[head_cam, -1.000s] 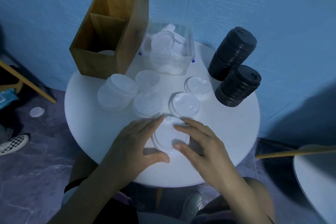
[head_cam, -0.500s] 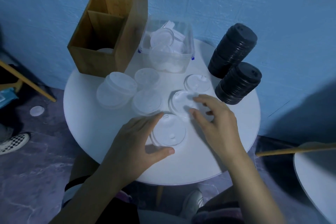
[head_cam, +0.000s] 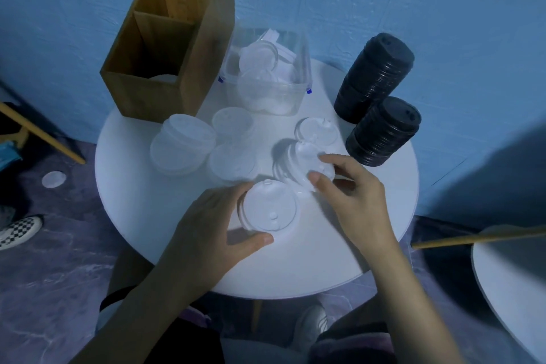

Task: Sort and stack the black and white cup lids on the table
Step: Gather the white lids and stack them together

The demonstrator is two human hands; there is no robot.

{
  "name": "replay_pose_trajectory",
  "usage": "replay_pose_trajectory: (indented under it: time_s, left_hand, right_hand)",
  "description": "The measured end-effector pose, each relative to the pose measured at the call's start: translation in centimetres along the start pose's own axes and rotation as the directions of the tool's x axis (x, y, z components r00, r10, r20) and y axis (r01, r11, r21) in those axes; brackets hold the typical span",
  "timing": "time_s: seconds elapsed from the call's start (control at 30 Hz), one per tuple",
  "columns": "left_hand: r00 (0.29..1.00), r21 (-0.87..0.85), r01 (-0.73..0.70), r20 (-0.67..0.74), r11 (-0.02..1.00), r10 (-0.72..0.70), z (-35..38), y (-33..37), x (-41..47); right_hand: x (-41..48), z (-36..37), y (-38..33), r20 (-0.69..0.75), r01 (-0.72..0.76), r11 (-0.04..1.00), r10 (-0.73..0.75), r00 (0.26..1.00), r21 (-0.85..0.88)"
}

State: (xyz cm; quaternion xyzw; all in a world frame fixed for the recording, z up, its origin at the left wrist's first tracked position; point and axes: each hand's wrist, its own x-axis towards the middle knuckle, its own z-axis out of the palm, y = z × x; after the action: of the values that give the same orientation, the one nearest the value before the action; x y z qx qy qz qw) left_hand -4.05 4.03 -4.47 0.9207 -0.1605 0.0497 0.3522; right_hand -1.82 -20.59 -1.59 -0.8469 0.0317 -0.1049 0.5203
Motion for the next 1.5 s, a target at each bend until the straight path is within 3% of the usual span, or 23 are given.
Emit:
replay_pose_trajectory:
  time_s: [0.1,0.17,0.27,0.47,1.0,1.2,1.4,1.5]
  left_hand:
    - [1.000,0.012,-0.007,0.000,1.000,0.007,0.1,0.2,0.2]
    - [1.000,0.010,-0.007,0.001,1.000,0.007,0.1,0.1,0.3]
    - [1.000,-0.012,0.013,0.006,1.000,-0.013,0.2,0.0,0.4]
    - [0.999,-0.012,0.024,0.032,1.000,-0.024,0.0,0.0,0.1]
    - [0.998,-0.081,-0.059,0.027,0.995,0.062,-0.2,0.0,0.0]
    - [0.996,-0.077,-0.078,0.033,0.994,0.081,-0.7,0.2,-0.1]
    - [0.997,-0.021,-0.074,0.033,0.997,0.074,-0.4,0.3,0.0]
    - [0.997,0.013,-0.071,0.031,0.997,0.071,-0.3,0.2,0.0]
  right_hand:
    - [-1.4,-0.4,-0.5,0.140,0.063,0.997,-0.069,0.988,0.046]
    - [-2.1,-0.3,-0.4,0.226,0.157,0.986,-0.141,0.964,-0.055]
    - [-2.3,0.0,-0.3,0.278,0.251,0.949,-0.192,0.941,-0.192]
    - [-2.7,0.7,-0.5,0.371,0.309,0.915,-0.201,0.907,-0.260]
    - [-3.7,0.7,-1.0,0.392,0.279,0.910,-0.147,0.908,-0.305]
    - [-3.4,0.2,-1.0,0.387,0.175,0.974,-0.108,0.916,-0.142]
    - [-2.7,0.1,-0.8,0.423,0.154,0.976,-0.077,0.903,-0.152]
    - [-2.4,0.1,-0.8,0.402,0.080,0.996,-0.062,0.914,-0.028]
